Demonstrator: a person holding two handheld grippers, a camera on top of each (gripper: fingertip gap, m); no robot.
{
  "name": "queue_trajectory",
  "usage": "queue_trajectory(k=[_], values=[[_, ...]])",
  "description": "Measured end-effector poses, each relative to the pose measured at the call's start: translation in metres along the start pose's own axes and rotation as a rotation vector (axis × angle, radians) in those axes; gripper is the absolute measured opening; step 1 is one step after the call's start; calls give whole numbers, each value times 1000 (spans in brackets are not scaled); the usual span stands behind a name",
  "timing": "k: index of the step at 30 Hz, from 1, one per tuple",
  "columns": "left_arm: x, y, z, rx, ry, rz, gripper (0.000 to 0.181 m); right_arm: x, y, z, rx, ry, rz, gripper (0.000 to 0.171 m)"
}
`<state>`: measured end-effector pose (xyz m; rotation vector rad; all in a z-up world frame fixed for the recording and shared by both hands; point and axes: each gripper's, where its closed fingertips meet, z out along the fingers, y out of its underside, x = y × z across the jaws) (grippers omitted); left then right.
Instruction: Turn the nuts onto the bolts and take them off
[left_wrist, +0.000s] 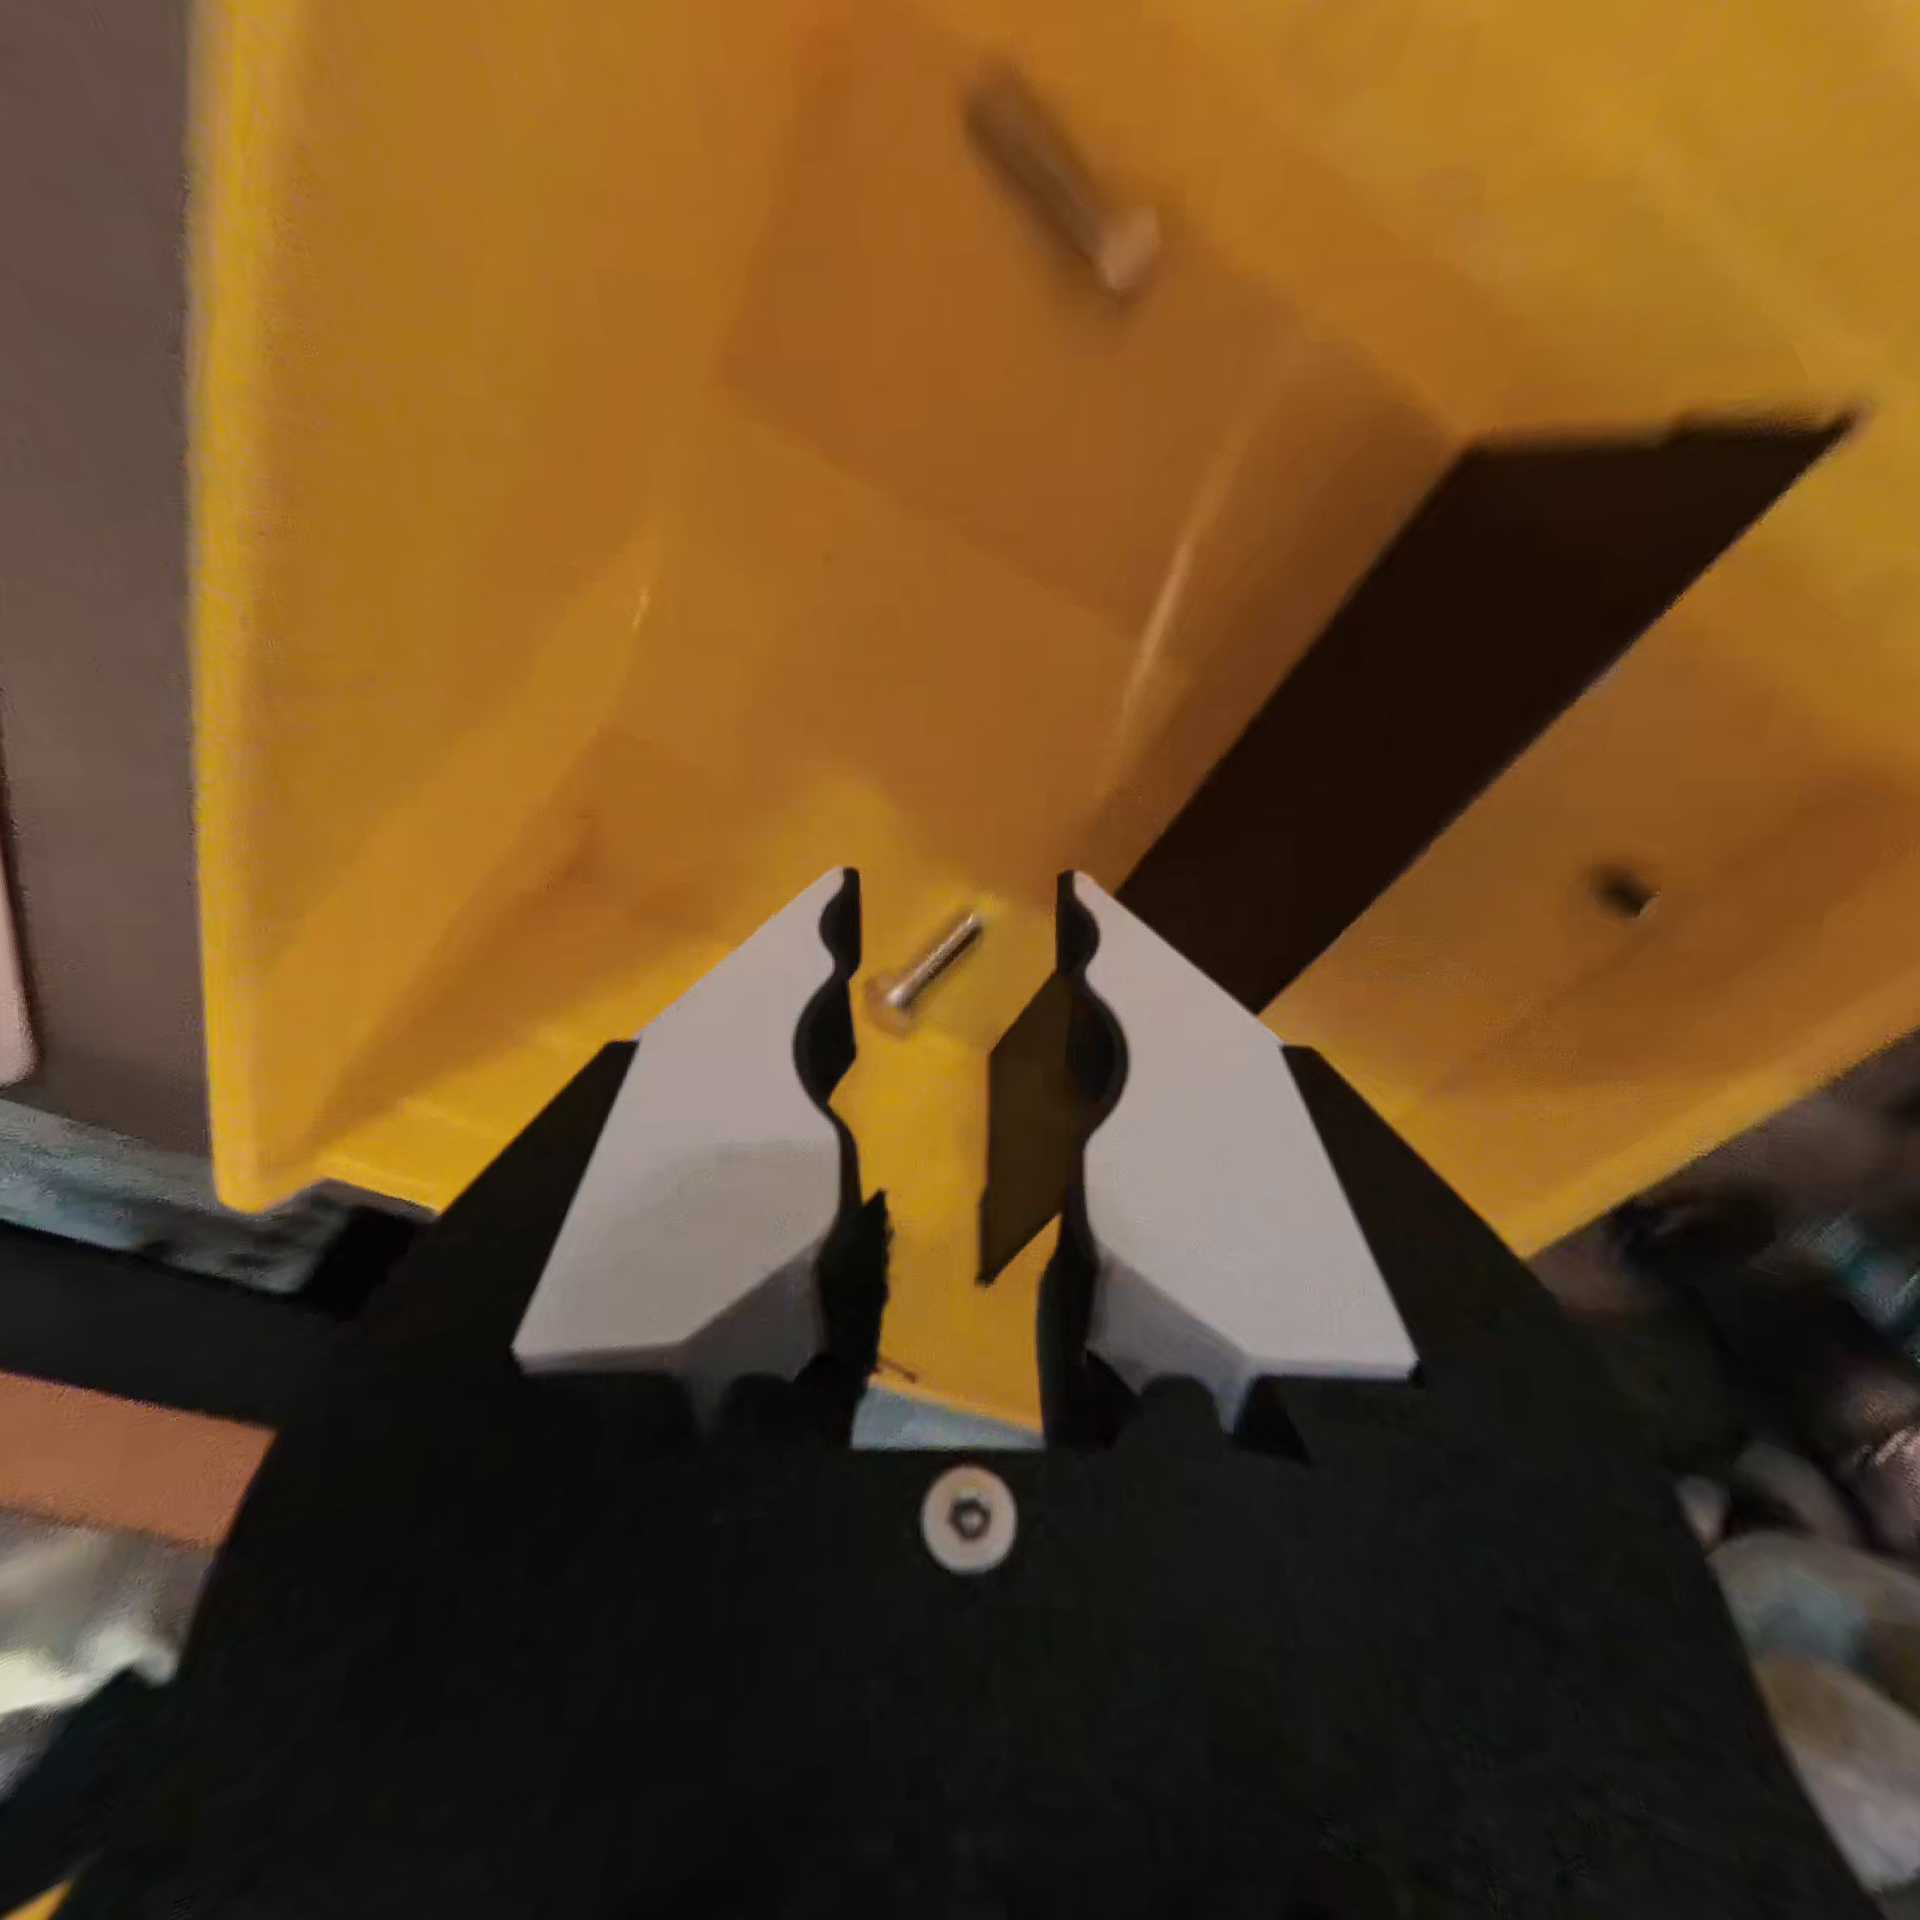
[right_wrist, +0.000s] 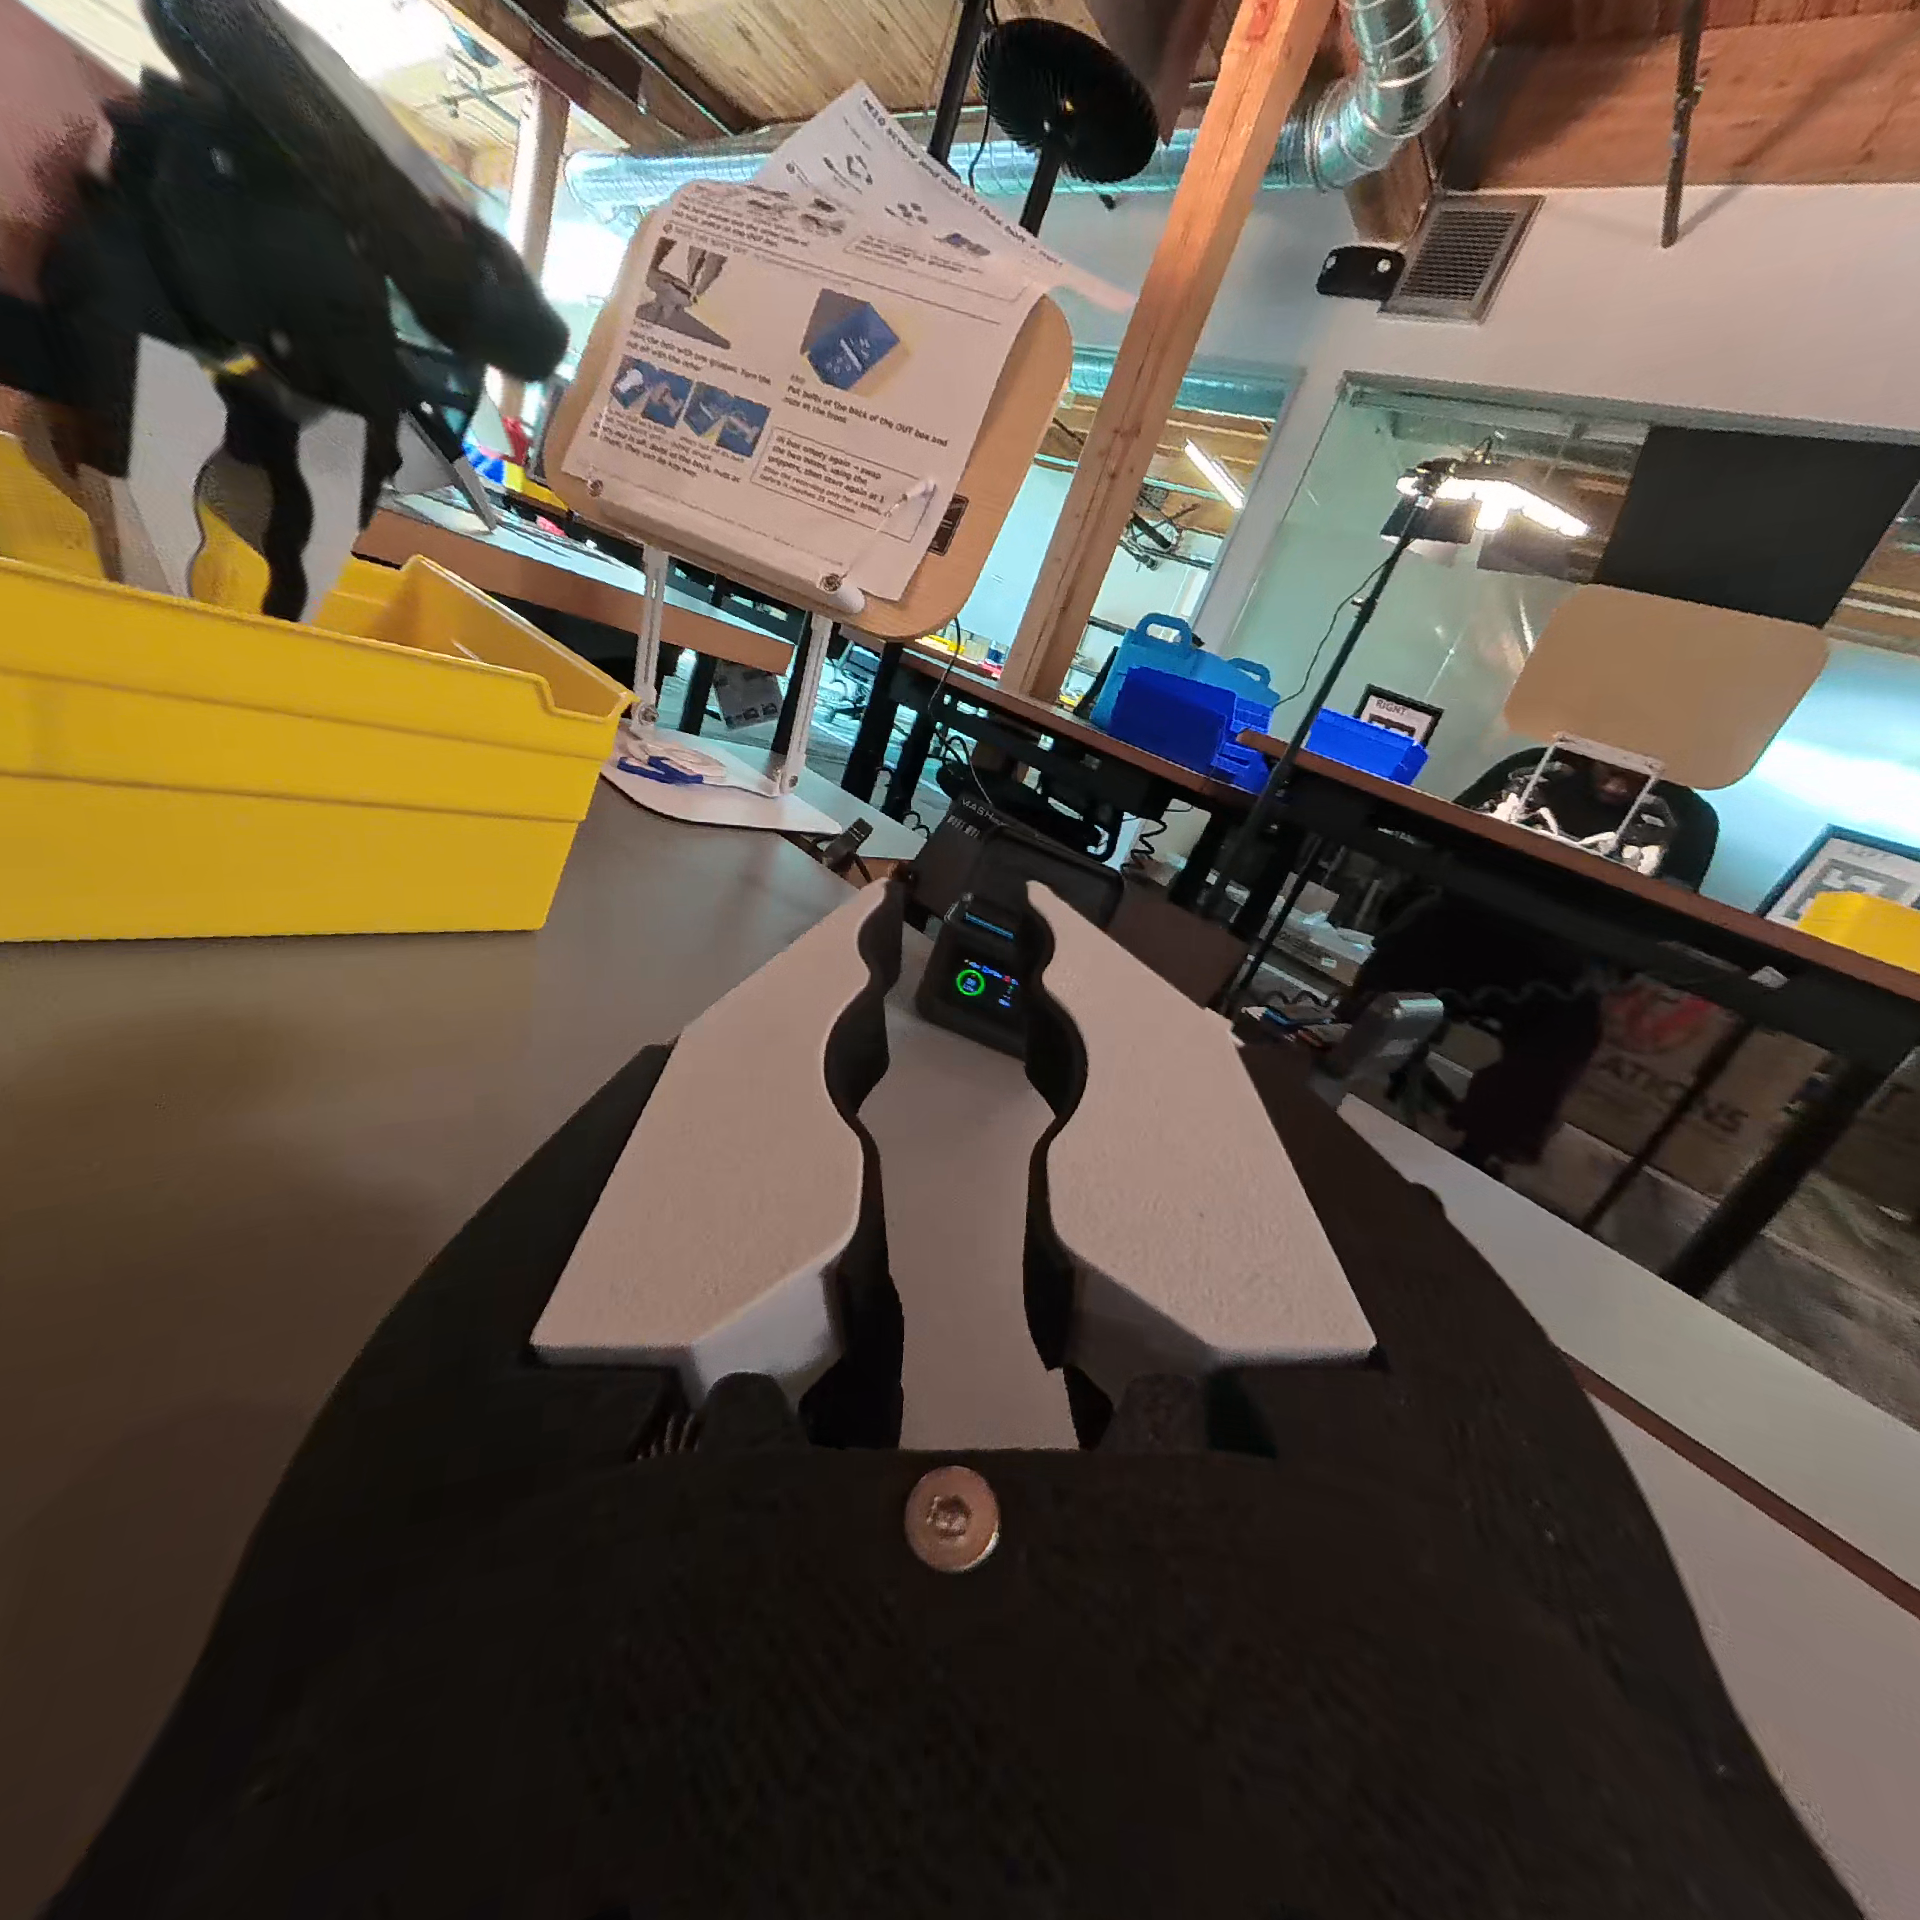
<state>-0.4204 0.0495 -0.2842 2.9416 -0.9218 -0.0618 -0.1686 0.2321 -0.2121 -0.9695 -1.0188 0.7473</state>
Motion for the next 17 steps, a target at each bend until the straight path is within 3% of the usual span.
queue_trajectory(k=[1,8,14,17], values=[[0,9,3,-68,4,83,35,-1,0,0,1,-7,12,19],[-11,45,26,-334,44,355,33,1,3,1,-10,-11,45,19],[-14,58,42,-395,62,393,29,3,3,1,-6,-7,59,19],[-11,56,47,-344,83,384,24,3,5,2,-17,-9,63,19]])
